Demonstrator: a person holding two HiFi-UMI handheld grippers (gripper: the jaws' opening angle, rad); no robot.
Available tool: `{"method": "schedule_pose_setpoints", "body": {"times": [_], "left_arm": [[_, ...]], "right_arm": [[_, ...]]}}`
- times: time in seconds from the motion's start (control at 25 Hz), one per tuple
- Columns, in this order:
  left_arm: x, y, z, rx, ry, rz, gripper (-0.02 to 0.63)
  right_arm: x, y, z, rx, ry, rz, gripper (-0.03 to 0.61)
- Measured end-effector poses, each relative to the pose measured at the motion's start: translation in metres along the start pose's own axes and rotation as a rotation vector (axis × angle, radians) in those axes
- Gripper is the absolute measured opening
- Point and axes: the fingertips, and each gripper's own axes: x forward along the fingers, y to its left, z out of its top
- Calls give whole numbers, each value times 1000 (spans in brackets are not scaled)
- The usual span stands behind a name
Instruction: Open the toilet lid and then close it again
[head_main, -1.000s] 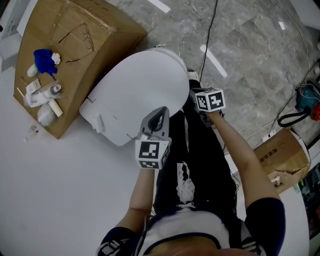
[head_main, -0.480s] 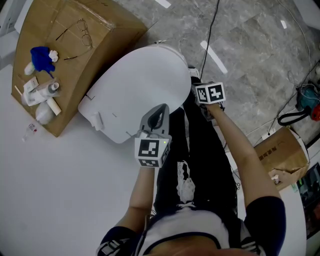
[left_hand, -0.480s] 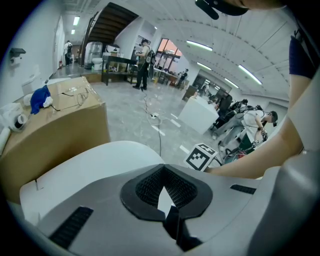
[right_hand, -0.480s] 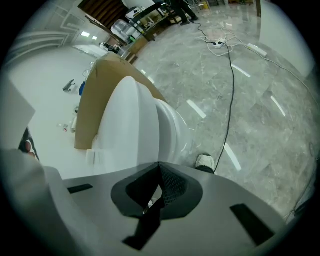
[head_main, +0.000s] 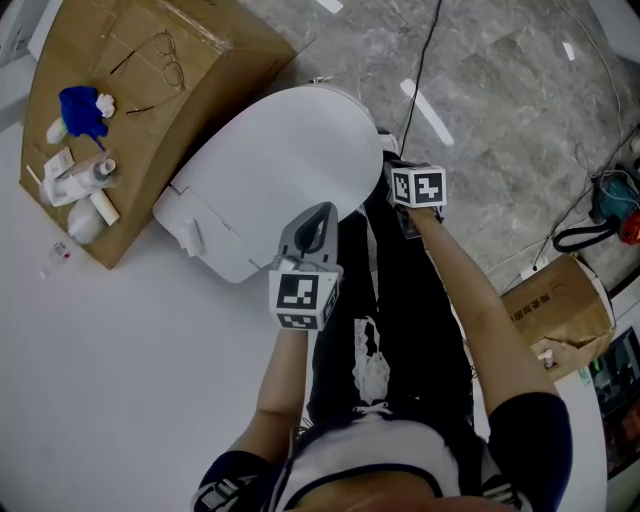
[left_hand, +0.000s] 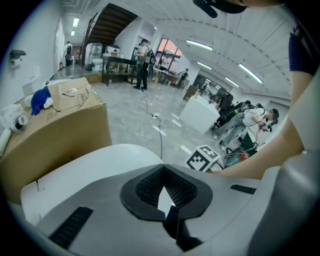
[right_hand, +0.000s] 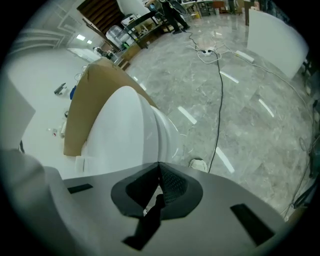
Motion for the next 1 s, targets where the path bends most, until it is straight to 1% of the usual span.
{"method": "schedule_pose_setpoints", "body": {"times": [0.2,0.36,0.48,0.6,0.72,0.84,0.92,1.0], "left_arm": [[1,0,-2,8,-2,-1,6],[1,0,-7,3,3,2,8],[0,0,-9,9,8,2,7],[0,1,-9,11,7,3,8],[-2,0,-6,10,0,5,7],[-3,-2,-2,12,-9,6,7],[-5,-3,1,16,-18,7,7],[-9,-4,4,24,-27,7,6]], "right_arm": [[-3,6,-5,-81,34,31,8],[-5,3,1,-96,25,32,8],[-8,9,8,-86,-7,59,8],[-13,25,13,-112,-37,106,8],[-20,45,12,-174,-63,141,8],[-33,62,11,-247,-91,149,8],[-47,76,13,-296,-135,166,8],[-65,95,17,-343,-199,204,8]]}}
